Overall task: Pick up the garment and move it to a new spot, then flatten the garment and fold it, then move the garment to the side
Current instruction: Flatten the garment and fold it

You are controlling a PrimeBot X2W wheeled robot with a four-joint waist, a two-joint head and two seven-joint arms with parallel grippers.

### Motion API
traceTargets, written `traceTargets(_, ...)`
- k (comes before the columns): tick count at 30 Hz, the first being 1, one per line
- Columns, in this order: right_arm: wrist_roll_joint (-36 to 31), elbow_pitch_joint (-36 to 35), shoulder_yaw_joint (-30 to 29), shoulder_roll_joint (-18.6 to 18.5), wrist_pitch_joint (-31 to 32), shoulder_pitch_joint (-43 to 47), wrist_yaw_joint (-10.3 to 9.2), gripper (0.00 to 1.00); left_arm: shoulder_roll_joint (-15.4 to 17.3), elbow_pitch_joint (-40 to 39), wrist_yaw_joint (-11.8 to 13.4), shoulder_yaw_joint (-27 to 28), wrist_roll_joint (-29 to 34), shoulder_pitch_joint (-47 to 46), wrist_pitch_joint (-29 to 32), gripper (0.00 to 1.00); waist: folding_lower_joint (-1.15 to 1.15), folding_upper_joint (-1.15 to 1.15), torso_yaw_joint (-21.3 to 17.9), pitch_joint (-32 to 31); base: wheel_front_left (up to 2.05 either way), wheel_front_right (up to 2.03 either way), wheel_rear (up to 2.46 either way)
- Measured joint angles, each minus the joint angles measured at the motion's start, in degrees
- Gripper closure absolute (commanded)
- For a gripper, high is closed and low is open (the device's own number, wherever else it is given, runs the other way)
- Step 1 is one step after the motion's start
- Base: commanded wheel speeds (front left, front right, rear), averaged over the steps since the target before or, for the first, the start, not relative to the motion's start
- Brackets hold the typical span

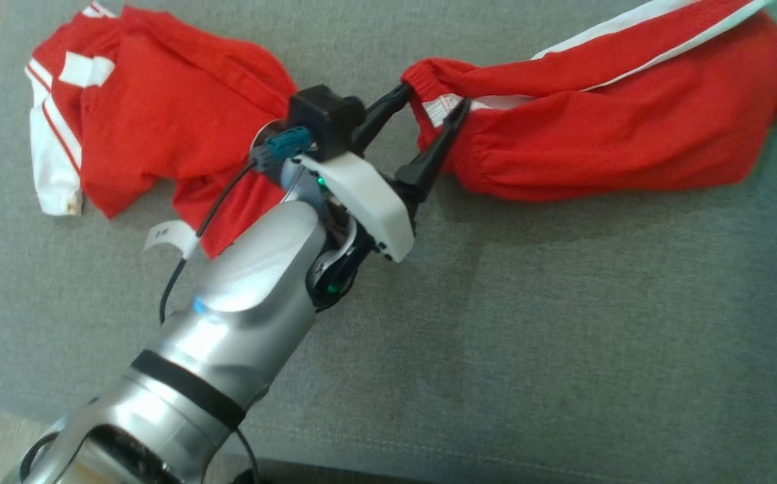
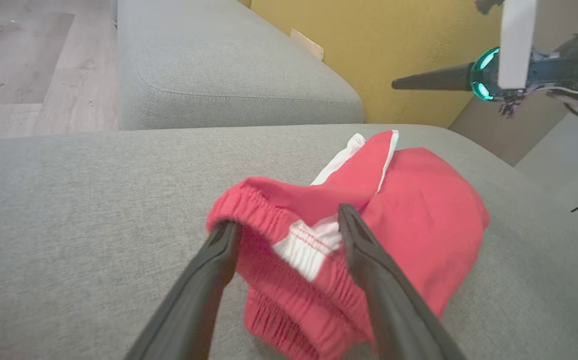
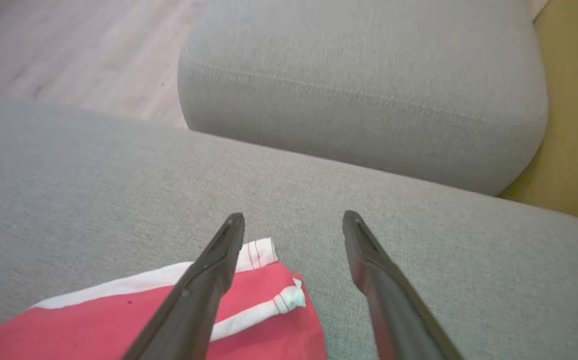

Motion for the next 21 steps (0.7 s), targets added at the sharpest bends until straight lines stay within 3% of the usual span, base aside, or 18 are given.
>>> traceTargets(13,8.2,-4.8,-1.8,3.0,-20.4,11.6,0.00,0.00,2.5,2.9,0.9,4.4,2.6,7.6,0.0,0.00,0.00,0.00,-3.2,-8.9,0.00,0.00,0.00)
traceTargets(21,10.8,-8.9,-5.6,8.1,-33.5,23.4,0.00,0.00,4.4,-3.9,4.3,14.9,2.7,15.6,0.0,0.00,0.00,0.00,-5.5,-16.2,0.00,0.00,0.00)
